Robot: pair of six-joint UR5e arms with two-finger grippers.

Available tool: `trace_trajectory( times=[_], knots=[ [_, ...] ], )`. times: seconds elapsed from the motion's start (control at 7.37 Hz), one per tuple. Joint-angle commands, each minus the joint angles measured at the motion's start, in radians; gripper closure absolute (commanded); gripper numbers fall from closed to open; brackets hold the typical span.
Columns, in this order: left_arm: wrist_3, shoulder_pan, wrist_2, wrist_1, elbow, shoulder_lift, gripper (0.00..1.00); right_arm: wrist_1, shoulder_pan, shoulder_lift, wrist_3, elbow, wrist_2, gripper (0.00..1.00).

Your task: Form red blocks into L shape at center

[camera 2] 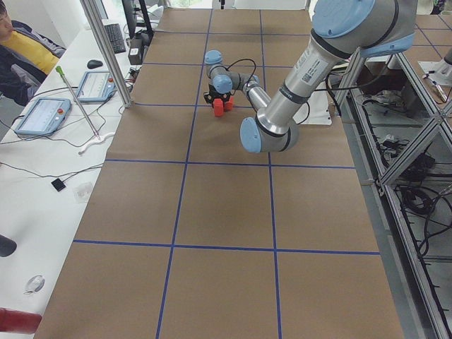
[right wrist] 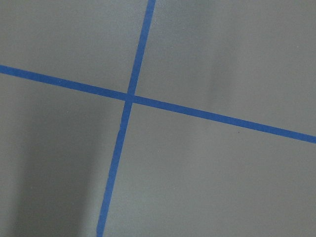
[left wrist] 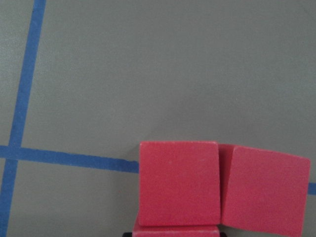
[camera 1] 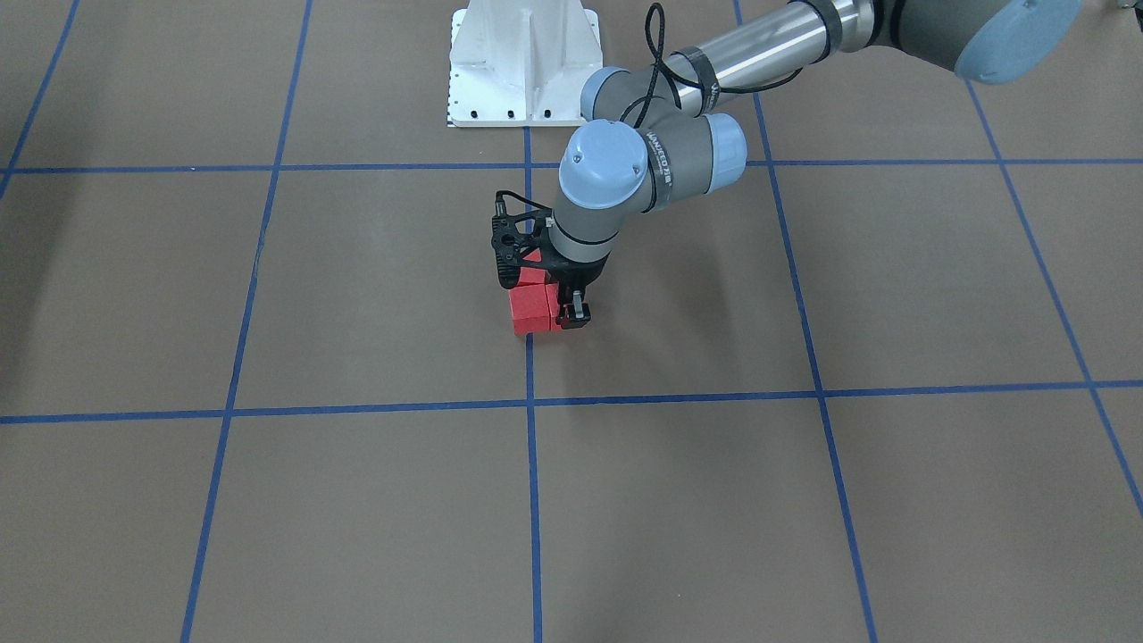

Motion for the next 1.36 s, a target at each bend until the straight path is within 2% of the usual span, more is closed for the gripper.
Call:
trace_trajectory(
  times=[0.0,0.14,0.54,0.81,0.95,1.22],
  knots=[
    [0.001,0.000,0.000,0.000,0.000,0.000,0.11,0.002,0.000,0.000,0.000,0.000,0.000,0.00],
    [0.001,-0.002,-0.002,-0.005,-0.005,0.000,0.02,0.002,0.000,-0.002,0.000,0.000,0.000,0.00],
    [-0.005,-0.031,-0.003,-0.003,-0.058,0.002,0.00,0.000,0.000,-0.002,0.000,-0.003,0.000,0.00],
    [-0.082,-0.115,-0.011,0.001,-0.080,0.032,0.00,0.000,0.000,-0.002,0.000,-0.008,0.000,0.00],
    [-0.099,-0.188,-0.044,0.003,-0.080,0.075,0.00,0.000,0.000,-0.002,0.000,-0.011,-0.003,0.00],
    [-0.334,-0.354,-0.183,-0.012,-0.083,0.211,0.00,0.000,-0.001,-0.002,-0.002,-0.012,-0.003,0.00]
  ],
)
